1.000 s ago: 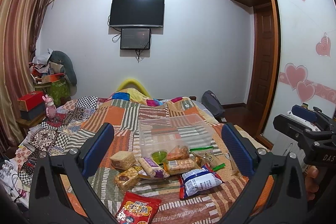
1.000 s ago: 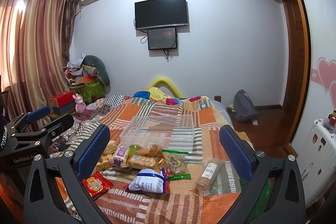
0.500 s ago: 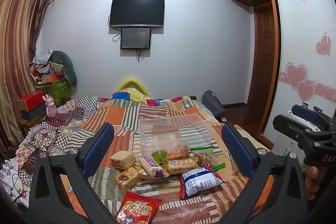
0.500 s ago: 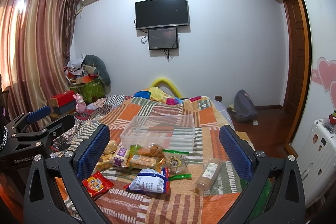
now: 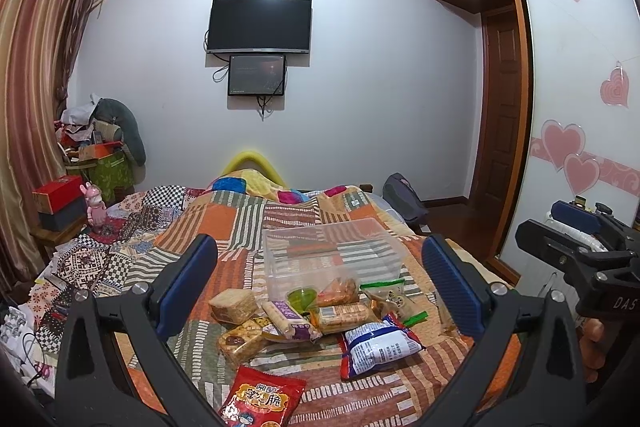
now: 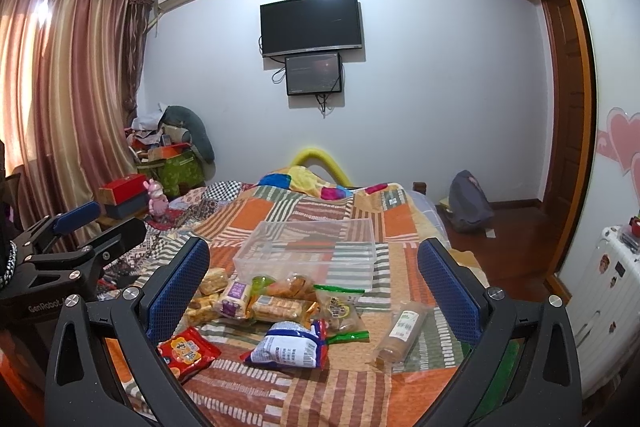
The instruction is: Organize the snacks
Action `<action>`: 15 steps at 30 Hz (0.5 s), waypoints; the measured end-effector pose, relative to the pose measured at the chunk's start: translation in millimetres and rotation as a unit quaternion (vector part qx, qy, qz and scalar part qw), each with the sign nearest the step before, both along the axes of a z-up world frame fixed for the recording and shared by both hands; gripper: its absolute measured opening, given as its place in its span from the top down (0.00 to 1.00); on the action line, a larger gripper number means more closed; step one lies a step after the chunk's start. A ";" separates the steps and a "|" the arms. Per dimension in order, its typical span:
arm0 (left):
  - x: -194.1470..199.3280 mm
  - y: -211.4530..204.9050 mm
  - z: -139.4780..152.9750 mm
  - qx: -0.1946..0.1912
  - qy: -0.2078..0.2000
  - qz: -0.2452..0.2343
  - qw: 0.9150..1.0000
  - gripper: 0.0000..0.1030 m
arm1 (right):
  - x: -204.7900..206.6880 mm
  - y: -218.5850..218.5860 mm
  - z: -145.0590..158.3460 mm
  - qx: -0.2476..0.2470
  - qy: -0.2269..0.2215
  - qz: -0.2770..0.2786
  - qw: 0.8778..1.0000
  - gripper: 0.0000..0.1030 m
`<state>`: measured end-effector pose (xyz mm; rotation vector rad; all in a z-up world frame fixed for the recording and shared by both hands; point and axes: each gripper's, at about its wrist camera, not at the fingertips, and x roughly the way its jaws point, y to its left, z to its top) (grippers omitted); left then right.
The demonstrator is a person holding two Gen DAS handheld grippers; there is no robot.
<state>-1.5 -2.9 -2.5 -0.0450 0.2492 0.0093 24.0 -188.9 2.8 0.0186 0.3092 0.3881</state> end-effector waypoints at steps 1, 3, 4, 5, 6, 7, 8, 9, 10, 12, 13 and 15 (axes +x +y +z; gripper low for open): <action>-0.1 -0.1 0.2 0.000 0.000 -0.001 1.000 0.00 | -0.1 0.2 -0.1 0.001 0.000 0.001 1.000 0.00; -0.2 -0.3 0.4 0.001 0.000 -0.002 1.000 0.00 | -0.1 -0.3 -0.3 0.003 0.001 0.002 1.000 0.00; -0.1 -0.6 0.6 0.002 -0.001 -0.001 1.000 0.00 | 0.2 -0.6 -0.4 0.004 0.002 0.003 1.000 0.00; 0.1 -0.8 0.5 0.002 -0.001 -0.001 1.000 0.00 | 0.7 -0.5 -0.6 0.004 0.002 0.004 1.000 0.00; -0.2 -0.8 0.4 0.003 -0.002 -0.001 1.000 0.00 | 2.1 -0.9 -1.5 0.004 0.003 0.003 1.000 0.00; -0.3 -0.5 0.3 0.003 -0.003 -0.002 1.000 0.00 | 2.4 -1.0 -1.8 0.003 0.002 0.002 1.000 0.00; -0.8 -0.2 0.2 0.002 -0.003 -0.004 1.000 0.00 | 2.7 -0.4 -2.2 0.001 0.002 0.002 1.000 0.00; -1.3 -0.3 0.2 0.002 -0.004 -0.006 1.000 0.00 | 3.1 0.4 -2.8 0.000 0.002 0.003 1.000 0.00; -1.9 0.3 -0.1 0.001 -0.005 -0.007 1.000 0.00 | 2.8 0.2 -3.4 -0.001 0.003 0.004 1.000 0.00; -3.0 2.2 -0.5 -0.001 -0.006 -0.010 1.000 0.00 | 4.1 0.7 -5.5 -0.001 0.006 0.008 1.000 0.01; -3.3 3.7 -1.4 -0.003 -0.007 -0.011 1.000 0.01 | 5.0 1.2 -6.9 -0.002 0.009 0.010 1.000 0.02; -2.7 6.4 -3.3 -0.002 -0.002 -0.009 1.000 0.11 | 7.4 1.7 -10.3 -0.004 0.016 0.013 1.000 0.07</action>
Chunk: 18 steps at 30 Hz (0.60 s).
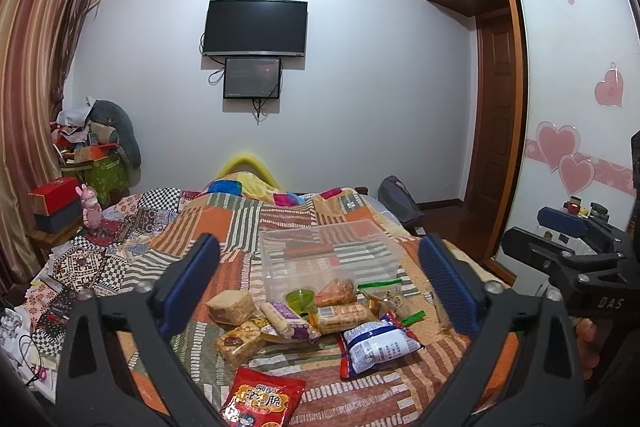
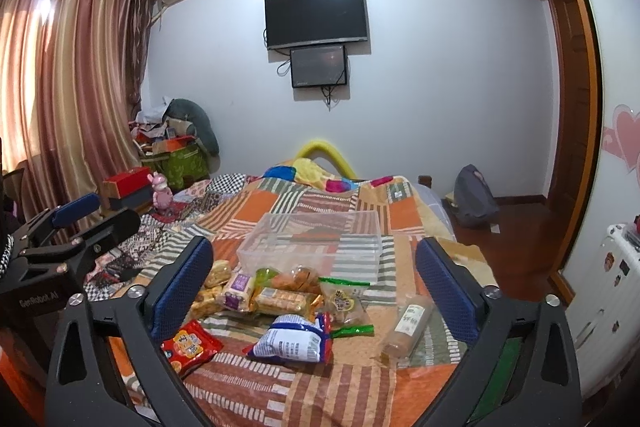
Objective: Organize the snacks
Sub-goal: 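Grasp the red chip bag with the left tool while the right grasps the white-blue bag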
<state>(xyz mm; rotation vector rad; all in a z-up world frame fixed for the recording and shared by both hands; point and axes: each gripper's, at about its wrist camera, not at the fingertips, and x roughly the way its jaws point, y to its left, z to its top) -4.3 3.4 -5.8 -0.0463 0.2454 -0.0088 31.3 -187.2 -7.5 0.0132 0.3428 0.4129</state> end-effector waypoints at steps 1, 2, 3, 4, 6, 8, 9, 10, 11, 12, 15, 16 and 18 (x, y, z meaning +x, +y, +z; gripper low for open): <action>2.2 2.2 -1.9 0.001 0.008 0.001 1.000 0.15 | 1.9 -0.1 -2.1 -0.001 0.006 0.002 1.000 0.09; 4.8 4.7 -4.2 0.001 0.018 -0.001 1.000 0.20 | 4.2 0.3 -4.7 -0.001 0.013 0.006 1.000 0.11; 6.9 6.0 -6.4 0.000 0.024 -0.002 1.000 0.23 | 5.7 0.1 -7.2 -0.002 0.020 0.008 1.000 0.14; 9.8 9.6 -9.8 -0.003 0.034 -0.005 0.999 0.23 | 8.2 -0.1 -10.8 -0.003 0.028 0.007 1.000 0.14; 15.6 18.5 -19.3 -0.006 0.056 -0.003 0.998 0.23 | 11.6 0.0 -17.4 -0.006 0.043 0.009 0.999 0.18; 22.4 28.2 -32.3 -0.005 0.084 -0.005 0.996 0.25 | 16.8 -1.4 -25.6 -0.008 0.064 0.009 0.998 0.20; 25.5 33.0 -39.5 -0.004 0.098 -0.005 0.995 0.28 | 20.6 -1.8 -30.5 -0.009 0.077 0.011 0.997 0.23; 27.7 36.7 -44.6 -0.003 0.108 -0.004 0.994 0.30 | 23.0 -2.7 -33.5 -0.009 0.087 0.011 0.996 0.24; 31.4 41.4 -51.6 -0.001 0.123 -0.004 0.992 0.34 | 25.9 -3.0 -37.1 -0.010 0.096 0.012 0.995 0.25; 35.4 47.0 -60.6 0.000 0.142 -0.007 0.990 0.39 | 29.5 -2.7 -42.0 -0.012 0.108 0.011 0.994 0.25; 43.5 63.0 -86.8 -0.003 0.185 -0.013 0.983 0.40 | 37.5 -2.1 -51.9 -0.013 0.136 0.013 0.991 0.25; 45.1 66.6 -95.2 -0.004 0.196 -0.015 0.980 0.40 | 40.3 -1.5 -55.9 -0.013 0.147 0.014 0.989 0.25; 47.1 71.5 -112.2 -0.004 0.216 -0.017 0.976 0.40 | 44.1 -0.1 -63.2 -0.013 0.163 0.016 0.986 0.25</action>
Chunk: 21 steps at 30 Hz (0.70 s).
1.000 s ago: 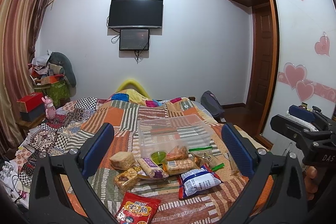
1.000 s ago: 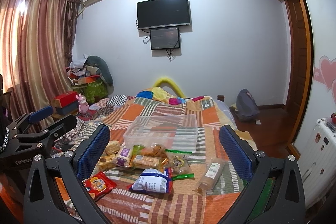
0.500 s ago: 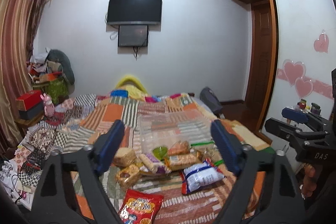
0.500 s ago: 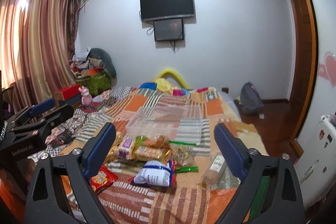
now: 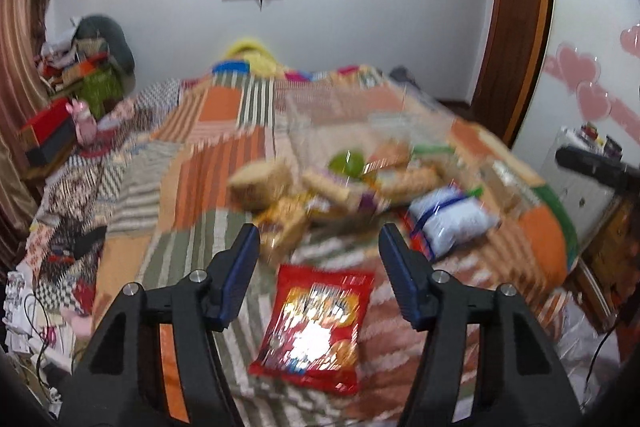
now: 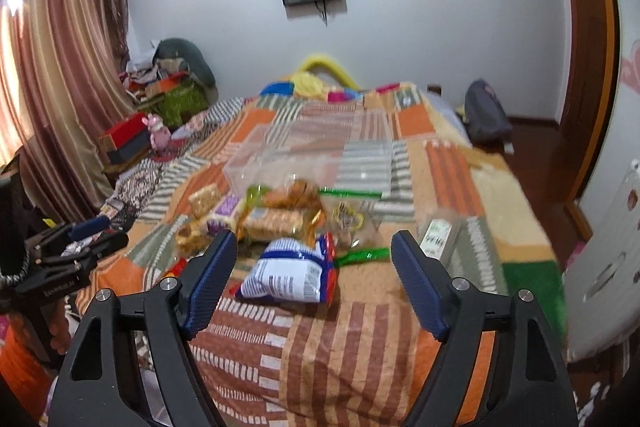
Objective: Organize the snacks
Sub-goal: 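Grasp the red chip bag with the left tool while the right grasps the white-blue bag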
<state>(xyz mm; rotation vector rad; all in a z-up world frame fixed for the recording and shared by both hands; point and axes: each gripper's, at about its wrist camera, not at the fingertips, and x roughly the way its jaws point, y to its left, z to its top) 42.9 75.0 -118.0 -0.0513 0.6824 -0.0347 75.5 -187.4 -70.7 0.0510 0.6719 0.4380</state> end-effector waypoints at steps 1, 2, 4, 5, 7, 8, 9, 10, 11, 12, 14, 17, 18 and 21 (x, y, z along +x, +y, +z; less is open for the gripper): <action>0.0 1.5 -6.9 0.000 0.009 0.000 1.000 0.40 | 1.6 1.6 -3.5 -0.002 0.007 -0.001 1.000 0.25; 1.5 3.7 -17.8 0.001 0.025 -0.002 1.000 0.38 | 4.4 4.0 -7.0 -0.006 0.014 0.000 1.000 0.25; 1.9 4.3 -32.7 0.004 0.044 -0.001 0.999 0.30 | 8.3 10.4 -13.8 -0.017 0.027 0.002 0.999 0.25; 1.0 3.3 -36.2 0.004 0.048 0.001 0.999 0.23 | 10.4 14.0 -16.6 -0.022 0.035 0.004 0.999 0.24; 1.1 6.8 -47.9 -0.007 0.056 0.003 0.998 0.18 | 15.1 22.7 -23.6 -0.033 0.046 0.007 0.998 0.22; 2.3 9.0 -54.0 -0.018 0.064 0.002 0.998 0.16 | 16.8 25.7 -26.6 -0.036 0.050 0.009 0.998 0.21; 4.3 10.6 -57.2 -0.026 0.071 0.002 0.997 0.14 | 18.8 28.4 -29.4 -0.039 0.055 0.012 0.998 0.20; 6.6 12.0 -63.1 -0.038 0.080 0.001 0.996 0.14 | 22.0 32.2 -33.2 -0.041 0.061 0.015 0.997 0.20; 8.1 12.5 -65.3 -0.043 0.085 0.000 0.995 0.13 | 25.6 35.3 -37.4 -0.043 0.067 0.017 0.997 0.19; 9.8 12.2 -70.2 -0.049 0.092 -0.003 0.995 0.13 | 29.1 38.9 -41.9 -0.046 0.076 0.021 0.996 0.19; 12.2 10.0 -78.1 -0.049 0.102 -0.009 0.994 0.13 | 34.8 43.8 -49.3 -0.049 0.088 0.025 0.995 0.19; 19.0 7.2 -91.1 -0.048 0.124 -0.012 0.991 0.12 | 43.5 51.1 -60.9 -0.056 0.108 0.030 0.992 0.19; 22.6 7.1 -95.8 -0.050 0.132 -0.012 0.990 0.12 | 46.4 52.8 -65.2 -0.058 0.115 0.032 0.991 0.19; 29.5 9.7 -110.6 -0.066 0.154 -0.013 0.986 0.12 | 53.9 56.2 -75.0 -0.058 0.131 0.035 0.989 0.18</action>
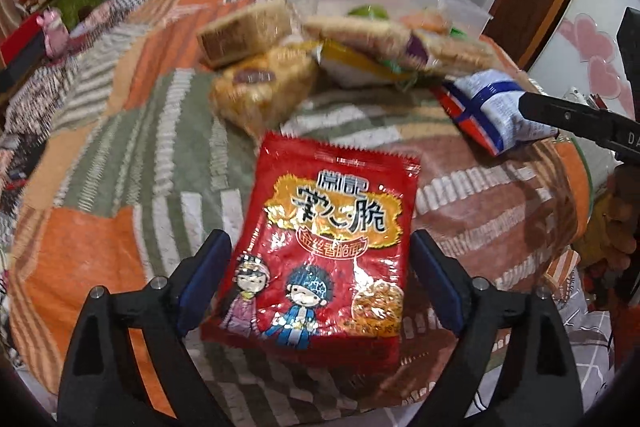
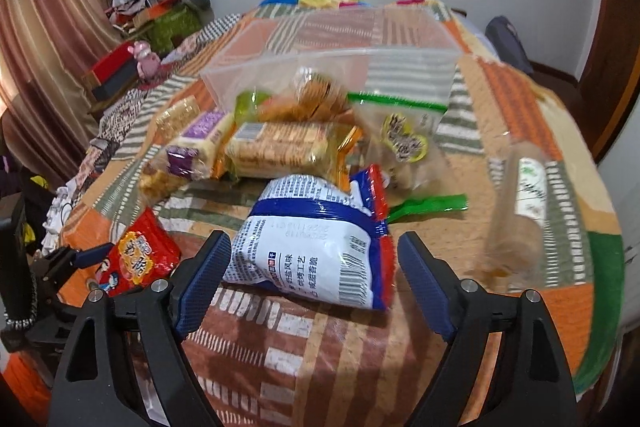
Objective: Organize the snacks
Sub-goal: 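Grasp the red chip bag with the left tool while the right grasps the white-blue bag, then carry both bags over the clear box and release them inside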
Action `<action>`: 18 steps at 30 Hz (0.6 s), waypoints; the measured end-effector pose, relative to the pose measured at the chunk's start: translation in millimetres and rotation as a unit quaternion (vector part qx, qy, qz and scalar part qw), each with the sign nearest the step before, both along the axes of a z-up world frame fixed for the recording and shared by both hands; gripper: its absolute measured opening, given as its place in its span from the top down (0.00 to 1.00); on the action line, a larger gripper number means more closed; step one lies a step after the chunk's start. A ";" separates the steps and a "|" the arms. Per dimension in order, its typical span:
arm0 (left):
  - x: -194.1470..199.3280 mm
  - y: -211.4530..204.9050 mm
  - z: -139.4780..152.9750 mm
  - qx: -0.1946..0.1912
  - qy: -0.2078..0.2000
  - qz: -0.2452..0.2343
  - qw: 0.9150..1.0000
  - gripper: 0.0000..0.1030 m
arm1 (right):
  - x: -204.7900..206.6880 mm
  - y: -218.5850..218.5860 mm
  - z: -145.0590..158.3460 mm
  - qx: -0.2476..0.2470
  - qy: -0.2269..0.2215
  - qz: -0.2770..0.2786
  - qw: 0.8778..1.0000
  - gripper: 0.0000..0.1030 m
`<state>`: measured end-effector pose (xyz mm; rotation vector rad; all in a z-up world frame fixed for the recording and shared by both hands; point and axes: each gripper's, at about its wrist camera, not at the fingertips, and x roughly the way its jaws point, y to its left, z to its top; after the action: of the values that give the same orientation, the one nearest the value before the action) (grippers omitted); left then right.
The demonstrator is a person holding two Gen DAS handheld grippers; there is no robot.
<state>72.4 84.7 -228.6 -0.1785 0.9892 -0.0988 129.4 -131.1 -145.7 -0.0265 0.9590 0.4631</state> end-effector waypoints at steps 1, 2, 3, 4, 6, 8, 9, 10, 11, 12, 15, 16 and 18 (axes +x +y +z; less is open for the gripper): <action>2.3 0.6 -4.4 -0.004 0.005 0.002 1.000 0.12 | 1.9 0.9 -2.7 -0.002 0.002 -0.001 1.000 0.18; 4.6 0.2 -6.2 -0.005 0.005 0.003 1.000 0.12 | 3.6 1.7 -5.3 0.000 0.007 0.002 1.000 0.17; 5.5 0.4 -7.7 -0.005 0.000 0.005 1.000 0.12 | 5.4 2.2 -7.6 0.006 0.014 0.005 1.000 0.17; 6.3 0.3 -8.4 -0.003 -0.005 0.006 1.000 0.12 | 7.0 3.5 -10.6 0.013 0.023 0.009 1.000 0.17; 7.7 -0.3 -9.9 0.000 -0.010 0.006 1.000 0.12 | 9.5 5.8 -14.9 0.020 0.033 0.013 0.999 0.16; 8.8 -1.9 -10.2 0.005 -0.015 0.009 1.000 0.16 | 12.0 8.9 -19.1 0.026 0.043 0.019 0.999 0.15; 8.7 -1.3 -9.5 0.010 -0.017 0.010 1.000 0.21 | 12.2 10.6 -20.2 0.027 0.044 0.020 0.998 0.13; 9.9 -1.9 -8.8 0.017 -0.019 0.010 1.000 0.22 | 12.1 11.7 -20.3 0.023 0.040 0.019 0.999 0.13; 12.8 -2.6 -7.3 0.018 -0.018 0.010 1.000 0.26 | 11.2 12.7 -20.0 0.018 0.034 0.019 0.999 0.13; 12.9 -2.1 -6.5 0.019 -0.019 0.011 1.000 0.30 | 10.0 13.2 -19.7 0.015 0.030 0.021 0.999 0.15; 8.6 -2.6 -1.8 0.019 -0.021 0.007 1.000 0.35 | 8.0 9.6 -18.8 0.014 0.026 0.023 0.999 0.24; 7.5 -2.5 -0.7 0.017 -0.022 0.006 1.000 0.35 | 7.9 8.5 -18.3 0.013 0.025 0.024 0.999 0.26; 5.8 -2.0 1.7 0.016 -0.023 0.009 1.000 0.36 | 8.3 6.0 -17.5 0.018 0.026 0.026 0.999 0.31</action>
<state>78.2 82.7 -226.9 -0.1562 0.9428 -0.0704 137.7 -125.1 -163.2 -0.0058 1.0034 0.5312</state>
